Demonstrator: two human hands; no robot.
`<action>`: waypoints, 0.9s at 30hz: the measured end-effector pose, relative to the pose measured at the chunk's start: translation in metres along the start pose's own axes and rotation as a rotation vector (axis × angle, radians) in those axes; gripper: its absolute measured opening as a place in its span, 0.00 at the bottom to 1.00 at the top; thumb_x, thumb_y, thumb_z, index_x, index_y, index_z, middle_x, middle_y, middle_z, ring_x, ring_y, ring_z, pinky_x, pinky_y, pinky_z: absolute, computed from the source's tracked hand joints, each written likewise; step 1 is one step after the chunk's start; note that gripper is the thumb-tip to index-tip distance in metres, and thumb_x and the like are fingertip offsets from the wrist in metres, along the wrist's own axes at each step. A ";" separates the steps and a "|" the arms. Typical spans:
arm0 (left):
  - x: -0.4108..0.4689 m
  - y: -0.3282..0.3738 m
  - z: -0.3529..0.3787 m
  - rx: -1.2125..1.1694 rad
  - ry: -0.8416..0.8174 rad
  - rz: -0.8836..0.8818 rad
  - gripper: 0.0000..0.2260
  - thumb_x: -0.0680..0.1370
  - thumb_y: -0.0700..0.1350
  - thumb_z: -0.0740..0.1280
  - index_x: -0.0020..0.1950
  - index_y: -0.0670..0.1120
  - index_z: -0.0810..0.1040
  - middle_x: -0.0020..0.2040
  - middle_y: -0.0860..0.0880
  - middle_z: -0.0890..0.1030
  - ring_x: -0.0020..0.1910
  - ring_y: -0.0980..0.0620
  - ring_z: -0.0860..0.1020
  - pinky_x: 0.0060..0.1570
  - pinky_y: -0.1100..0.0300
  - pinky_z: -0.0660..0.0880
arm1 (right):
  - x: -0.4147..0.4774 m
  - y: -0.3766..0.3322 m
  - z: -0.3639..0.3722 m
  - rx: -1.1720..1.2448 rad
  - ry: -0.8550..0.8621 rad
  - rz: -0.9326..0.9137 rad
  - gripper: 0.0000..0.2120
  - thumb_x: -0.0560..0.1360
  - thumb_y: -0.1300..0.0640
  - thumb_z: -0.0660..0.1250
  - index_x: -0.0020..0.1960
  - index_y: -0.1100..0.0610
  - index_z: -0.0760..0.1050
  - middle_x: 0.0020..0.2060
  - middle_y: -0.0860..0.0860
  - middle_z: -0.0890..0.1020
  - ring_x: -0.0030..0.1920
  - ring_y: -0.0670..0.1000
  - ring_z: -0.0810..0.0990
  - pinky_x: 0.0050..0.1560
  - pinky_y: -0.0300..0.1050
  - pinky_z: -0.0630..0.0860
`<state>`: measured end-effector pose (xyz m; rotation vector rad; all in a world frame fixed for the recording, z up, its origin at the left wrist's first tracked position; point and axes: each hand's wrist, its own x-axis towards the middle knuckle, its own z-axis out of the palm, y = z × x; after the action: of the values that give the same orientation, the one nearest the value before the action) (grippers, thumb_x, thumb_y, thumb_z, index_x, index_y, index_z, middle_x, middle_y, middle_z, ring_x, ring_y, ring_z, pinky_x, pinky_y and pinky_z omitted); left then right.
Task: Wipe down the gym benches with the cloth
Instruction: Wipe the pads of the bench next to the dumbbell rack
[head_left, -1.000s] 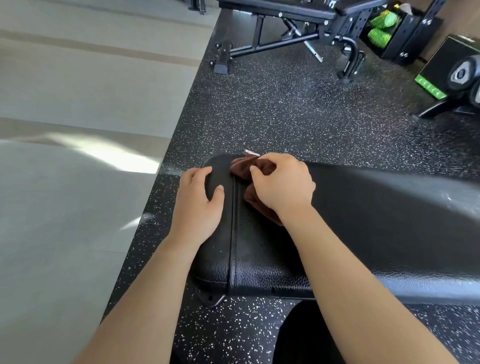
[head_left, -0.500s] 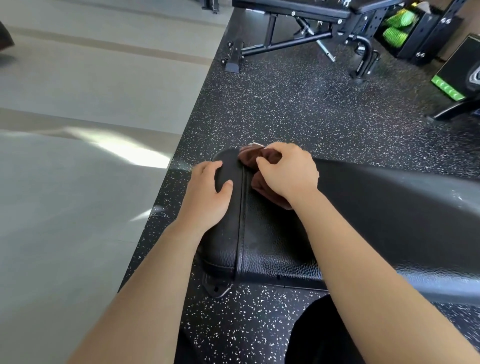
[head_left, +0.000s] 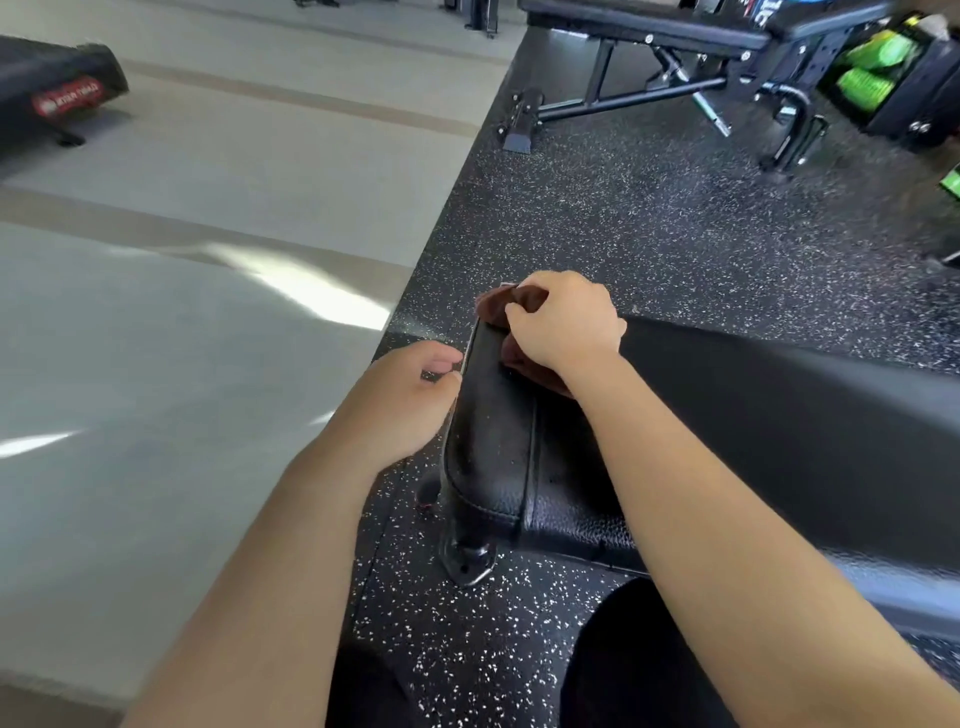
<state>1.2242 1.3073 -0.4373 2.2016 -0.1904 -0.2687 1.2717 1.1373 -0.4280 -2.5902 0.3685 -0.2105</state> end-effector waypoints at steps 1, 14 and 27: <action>-0.002 -0.001 -0.003 -0.006 0.014 0.001 0.13 0.78 0.48 0.59 0.61 0.56 0.73 0.54 0.61 0.75 0.47 0.67 0.72 0.44 0.64 0.68 | -0.006 0.001 -0.001 0.000 -0.009 -0.008 0.07 0.72 0.47 0.65 0.49 0.43 0.78 0.49 0.48 0.77 0.57 0.59 0.73 0.53 0.56 0.69; 0.002 -0.022 -0.018 -0.043 0.094 -0.073 0.12 0.79 0.46 0.59 0.61 0.53 0.75 0.54 0.56 0.77 0.44 0.64 0.73 0.38 0.69 0.64 | -0.009 -0.023 0.015 0.007 -0.016 -0.040 0.06 0.72 0.46 0.65 0.48 0.43 0.78 0.43 0.47 0.75 0.55 0.57 0.73 0.51 0.54 0.68; 0.003 -0.020 -0.021 -0.052 0.167 -0.064 0.11 0.78 0.46 0.60 0.58 0.54 0.77 0.51 0.56 0.77 0.48 0.59 0.74 0.39 0.68 0.63 | -0.127 0.003 0.010 0.034 0.094 -0.248 0.08 0.70 0.43 0.67 0.48 0.42 0.77 0.52 0.39 0.78 0.57 0.49 0.72 0.48 0.52 0.69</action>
<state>1.2329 1.3346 -0.4412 2.1689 -0.0205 -0.1230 1.1522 1.1775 -0.4480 -2.5941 0.0737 -0.4225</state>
